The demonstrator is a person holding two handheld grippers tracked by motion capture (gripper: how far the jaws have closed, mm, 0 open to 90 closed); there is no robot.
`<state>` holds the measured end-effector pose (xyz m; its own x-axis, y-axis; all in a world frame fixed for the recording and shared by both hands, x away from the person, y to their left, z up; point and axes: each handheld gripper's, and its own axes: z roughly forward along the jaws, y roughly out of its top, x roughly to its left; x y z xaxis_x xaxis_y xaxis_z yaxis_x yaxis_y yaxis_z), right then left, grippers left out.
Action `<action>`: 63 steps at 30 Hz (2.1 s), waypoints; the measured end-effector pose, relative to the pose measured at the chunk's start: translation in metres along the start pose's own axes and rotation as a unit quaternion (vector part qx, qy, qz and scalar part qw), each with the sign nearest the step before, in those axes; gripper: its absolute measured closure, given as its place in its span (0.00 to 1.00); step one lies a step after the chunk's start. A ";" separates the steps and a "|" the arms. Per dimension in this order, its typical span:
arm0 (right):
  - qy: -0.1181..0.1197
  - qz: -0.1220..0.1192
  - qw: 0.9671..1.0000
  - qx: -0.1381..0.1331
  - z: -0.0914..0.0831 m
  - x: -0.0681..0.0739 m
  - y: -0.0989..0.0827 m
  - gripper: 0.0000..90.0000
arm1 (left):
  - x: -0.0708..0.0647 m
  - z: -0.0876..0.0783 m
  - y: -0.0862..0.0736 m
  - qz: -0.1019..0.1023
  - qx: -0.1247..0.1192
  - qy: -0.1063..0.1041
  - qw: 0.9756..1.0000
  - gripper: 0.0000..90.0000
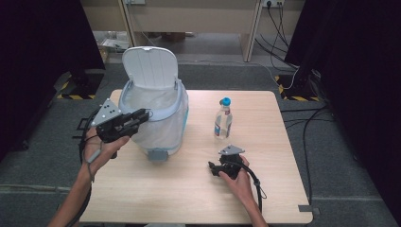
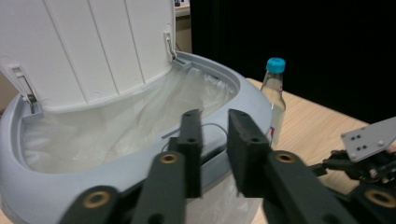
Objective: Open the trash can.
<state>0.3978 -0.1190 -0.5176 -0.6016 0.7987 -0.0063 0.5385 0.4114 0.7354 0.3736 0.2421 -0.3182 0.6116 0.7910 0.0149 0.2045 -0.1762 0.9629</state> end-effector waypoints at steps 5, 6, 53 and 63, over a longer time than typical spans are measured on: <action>-0.001 0.000 1.000 0.000 0.000 0.000 0.000 0.29 | -0.003 -0.012 -0.001 -0.006 -0.027 -0.011 1.000 0.72; -0.001 0.000 1.000 0.000 0.000 0.000 0.000 0.29 | -0.005 -0.015 -0.001 -0.003 -0.027 -0.012 1.000 0.71; 0.006 -0.004 1.000 0.005 0.001 0.000 0.001 0.23 | -0.003 -0.013 -0.142 -0.038 0.006 -0.041 0.998 0.21; 0.006 -0.004 1.000 0.006 0.001 0.000 0.001 0.23 | 0.003 -0.005 -0.162 -0.036 0.031 -0.037 0.998 0.20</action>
<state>0.3992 -0.1177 -0.5178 -0.6127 0.7903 -0.0040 0.5402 0.4225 0.7277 0.3385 0.2758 -0.4724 0.6477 0.7580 -0.0764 0.2958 -0.1577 0.9422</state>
